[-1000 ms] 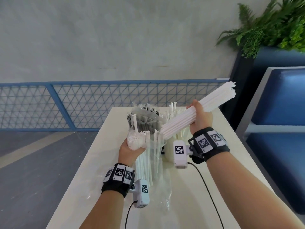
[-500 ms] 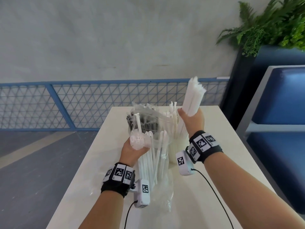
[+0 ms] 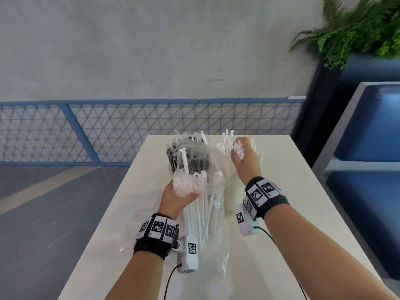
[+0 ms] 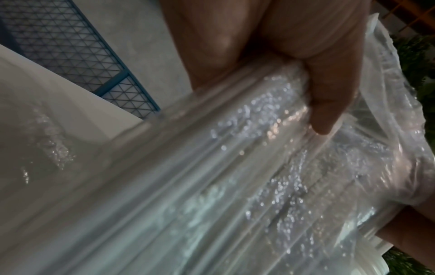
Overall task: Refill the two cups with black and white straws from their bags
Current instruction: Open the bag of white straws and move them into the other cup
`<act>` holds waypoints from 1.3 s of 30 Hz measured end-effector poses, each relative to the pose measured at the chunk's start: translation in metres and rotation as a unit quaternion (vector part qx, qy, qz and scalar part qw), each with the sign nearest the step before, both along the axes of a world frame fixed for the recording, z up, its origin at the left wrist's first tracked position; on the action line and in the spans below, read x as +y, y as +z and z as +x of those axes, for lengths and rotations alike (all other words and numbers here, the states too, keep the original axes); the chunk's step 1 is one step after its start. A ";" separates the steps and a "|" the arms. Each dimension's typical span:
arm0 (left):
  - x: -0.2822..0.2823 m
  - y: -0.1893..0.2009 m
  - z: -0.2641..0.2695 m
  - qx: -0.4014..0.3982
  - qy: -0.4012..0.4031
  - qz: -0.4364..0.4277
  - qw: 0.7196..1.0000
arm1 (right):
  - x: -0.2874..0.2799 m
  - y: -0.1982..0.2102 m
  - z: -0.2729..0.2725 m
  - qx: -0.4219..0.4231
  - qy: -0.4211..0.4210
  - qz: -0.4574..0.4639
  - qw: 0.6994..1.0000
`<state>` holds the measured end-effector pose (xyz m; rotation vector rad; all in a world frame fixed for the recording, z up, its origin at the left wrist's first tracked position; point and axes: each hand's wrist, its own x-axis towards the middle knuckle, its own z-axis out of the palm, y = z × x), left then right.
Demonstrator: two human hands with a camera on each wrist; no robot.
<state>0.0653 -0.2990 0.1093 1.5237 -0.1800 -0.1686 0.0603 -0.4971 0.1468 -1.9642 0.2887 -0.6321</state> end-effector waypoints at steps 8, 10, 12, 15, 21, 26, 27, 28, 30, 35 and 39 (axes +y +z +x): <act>0.002 -0.001 -0.003 -0.010 -0.006 0.001 1.000 | 0.014 -0.007 -0.017 -0.029 -0.039 -0.067 0.997; 0.002 -0.002 -0.004 -0.013 -0.006 0.005 1.000 | 0.025 -0.001 -0.032 -0.181 -0.101 -0.107 0.972; 0.001 -0.001 -0.005 -0.017 -0.007 0.008 1.000 | 0.039 0.000 -0.044 -0.226 -0.048 -0.153 0.961; -0.001 0.000 -0.007 -0.026 -0.011 0.010 1.000 | 0.049 -0.010 -0.048 -0.148 0.036 -0.253 0.956; 0.001 -0.001 -0.009 -0.030 -0.012 0.013 0.999 | 0.041 -0.019 -0.048 0.064 0.073 -0.201 0.975; 0.004 -0.005 -0.006 -0.032 -0.020 0.017 0.999 | 0.046 -0.018 -0.050 0.047 0.124 -0.197 0.971; 0.005 -0.006 -0.005 -0.032 -0.024 0.018 0.999 | 0.047 -0.017 -0.050 0.047 0.129 -0.199 0.970; 0.005 -0.007 -0.005 -0.033 -0.029 0.021 0.999 | 0.048 -0.016 -0.050 0.051 0.133 -0.200 0.969; 0.006 -0.009 -0.004 -0.031 -0.040 0.032 0.998 | 0.050 -0.015 -0.049 0.075 0.140 -0.185 0.970; 0.010 -0.014 0.001 -0.008 -0.066 0.071 0.995 | 0.050 -0.010 -0.041 0.153 0.186 -0.170 0.955; 0.010 -0.015 0.002 0.016 -0.087 0.052 0.995 | 0.052 -0.018 -0.039 0.148 0.208 -0.053 0.965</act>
